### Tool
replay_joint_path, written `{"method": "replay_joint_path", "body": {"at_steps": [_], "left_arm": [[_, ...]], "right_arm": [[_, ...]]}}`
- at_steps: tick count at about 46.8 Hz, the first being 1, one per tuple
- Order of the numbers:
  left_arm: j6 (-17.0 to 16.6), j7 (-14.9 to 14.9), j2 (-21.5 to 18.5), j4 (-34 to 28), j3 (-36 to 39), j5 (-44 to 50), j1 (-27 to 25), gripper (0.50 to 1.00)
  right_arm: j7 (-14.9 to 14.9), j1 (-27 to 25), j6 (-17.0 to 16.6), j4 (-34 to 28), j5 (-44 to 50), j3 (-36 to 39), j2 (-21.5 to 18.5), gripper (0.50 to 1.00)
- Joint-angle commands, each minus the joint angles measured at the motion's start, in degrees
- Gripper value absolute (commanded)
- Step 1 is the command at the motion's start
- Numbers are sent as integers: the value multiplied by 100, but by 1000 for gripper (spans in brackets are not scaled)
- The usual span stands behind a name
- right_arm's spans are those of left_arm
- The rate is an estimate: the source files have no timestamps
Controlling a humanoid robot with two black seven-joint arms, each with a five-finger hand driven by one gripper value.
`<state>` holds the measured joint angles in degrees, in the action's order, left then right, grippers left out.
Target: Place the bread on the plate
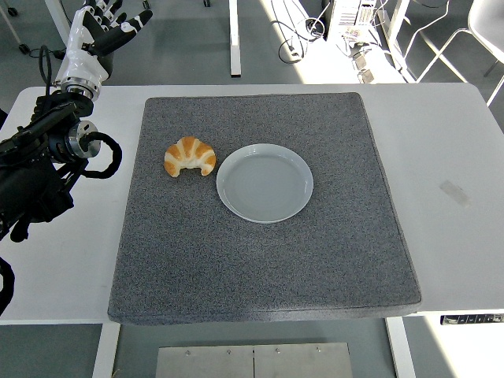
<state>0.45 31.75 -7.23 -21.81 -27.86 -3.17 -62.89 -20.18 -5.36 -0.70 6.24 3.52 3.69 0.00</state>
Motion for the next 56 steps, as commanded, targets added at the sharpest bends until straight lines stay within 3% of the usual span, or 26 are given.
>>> {"method": "replay_joint_path", "body": {"at_steps": [1,4,9,19,40,56], "left_arm": [[-36,-38,2,2,8,-8,-4,975],[-106,-169,-15,11,8,-8,-13,975],[-264,-644,-77,28,8,-17,4,975],[-221,-1250,-77,19,26,1,-22,975],[-229,-1312,-86,19,26,36,-22,975],[-265,-1752,-86,28,26,71,-13,975]], "right_arm": [[-3,0,0,0,0,0,0,1000],[5,0,0,0,0,0,0,1000],[5,0,0,0,0,0,0,1000],[-3,0,0,0,0,0,0,1000],[5,0,0,0,0,0,0,1000],[-3,0,0,0,0,0,0,1000]]}}
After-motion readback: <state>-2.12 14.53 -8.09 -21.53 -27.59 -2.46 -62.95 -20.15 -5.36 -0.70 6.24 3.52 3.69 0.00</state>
